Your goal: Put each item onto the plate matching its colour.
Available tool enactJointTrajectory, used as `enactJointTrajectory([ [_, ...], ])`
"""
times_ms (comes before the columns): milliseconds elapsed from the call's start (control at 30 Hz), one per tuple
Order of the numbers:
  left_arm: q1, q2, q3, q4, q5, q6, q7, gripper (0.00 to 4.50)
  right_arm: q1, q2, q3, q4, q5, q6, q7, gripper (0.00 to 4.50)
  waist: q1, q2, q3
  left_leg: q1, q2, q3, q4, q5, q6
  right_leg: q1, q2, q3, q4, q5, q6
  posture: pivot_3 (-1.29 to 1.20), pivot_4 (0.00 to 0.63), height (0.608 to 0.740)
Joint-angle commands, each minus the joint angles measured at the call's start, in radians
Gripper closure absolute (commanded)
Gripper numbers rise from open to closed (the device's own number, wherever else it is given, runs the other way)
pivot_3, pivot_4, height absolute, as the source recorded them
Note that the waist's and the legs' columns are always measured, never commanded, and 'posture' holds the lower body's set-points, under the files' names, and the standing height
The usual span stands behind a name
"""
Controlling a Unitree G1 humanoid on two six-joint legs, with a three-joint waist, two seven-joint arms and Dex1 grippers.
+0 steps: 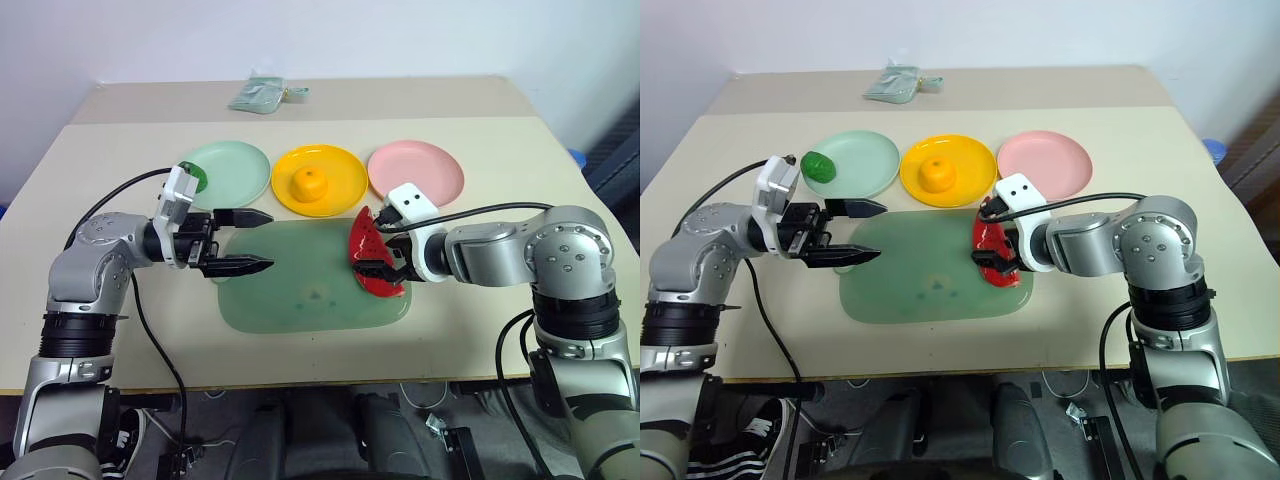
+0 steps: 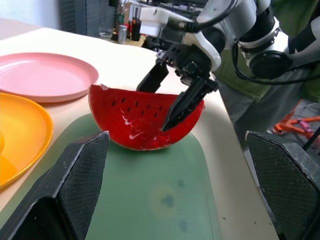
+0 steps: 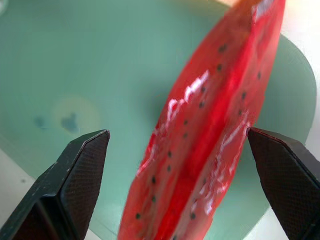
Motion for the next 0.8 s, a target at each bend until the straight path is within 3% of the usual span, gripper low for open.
enactJointTrajectory([
  [33,0.002,0.001,0.001,-0.034,-0.021,-0.006,0.01,0.01,-0.008,-0.005,-0.012,-0.008,0.024,0.007,-0.024,0.25,0.0,0.0,0.0,0.0,0.0,0.0,0.0,0.0,0.0,0.0,0.0,0.0,0.0,0.0,0.0,0.0,0.15,0.74],
  [100,0.005,-0.003,-0.002,-0.036,-0.02,-0.007,0.013,0.0,-0.008,-0.008,-0.006,-0.01,0.015,0.007,-0.026,0.88,0.0,0.0,0.0,0.0,0.0,0.0,0.0,0.0,0.0,0.0,0.0,0.0,0.0,0.0,0.0,0.0,0.15,0.74],
  [300,0.012,-0.009,-0.002,-0.03,-0.016,-0.023,0.019,0.0,-0.011,-0.017,0.003,-0.015,-0.002,0.007,-0.023,3.81,0.0,0.0,0.0,0.0,0.0,0.0,0.0,0.0,0.0,0.0,0.0,0.0,0.0,0.0,0.0,0.0,0.15,0.74],
  [600,0.006,-0.033,0.006,0.004,-0.004,-0.056,0.061,0.0,-0.107,-0.042,-0.03,0.034,-0.082,0.007,0.062,3.81,-0.001,0.0,0.0,0.0,0.0,0.0,0.0,0.0,0.0,0.0,0.0,0.0,0.0,0.0,0.0,0.0,0.15,0.74],
  [700,-0.001,-0.047,0.009,0.015,-0.009,-0.062,0.08,0.0,-0.145,-0.067,-0.026,0.076,-0.17,-0.009,0.133,4.26,0.001,0.0,0.0,0.0,0.0,0.0,0.0,0.0,0.0,0.0,0.0,0.0,-0.001,0.0,0.0,0.0,0.15,0.74],
  [800,-0.011,-0.06,0.012,0.027,-0.011,-0.067,0.102,0.0,-0.197,-0.1,-0.004,0.149,-0.302,-0.109,0.217,4.33,0.001,0.0,0.0,0.0,0.0,0.0,0.0,0.0,0.0,0.0,0.0,0.0,-0.001,0.0,0.0,0.0,0.15,0.74],
])
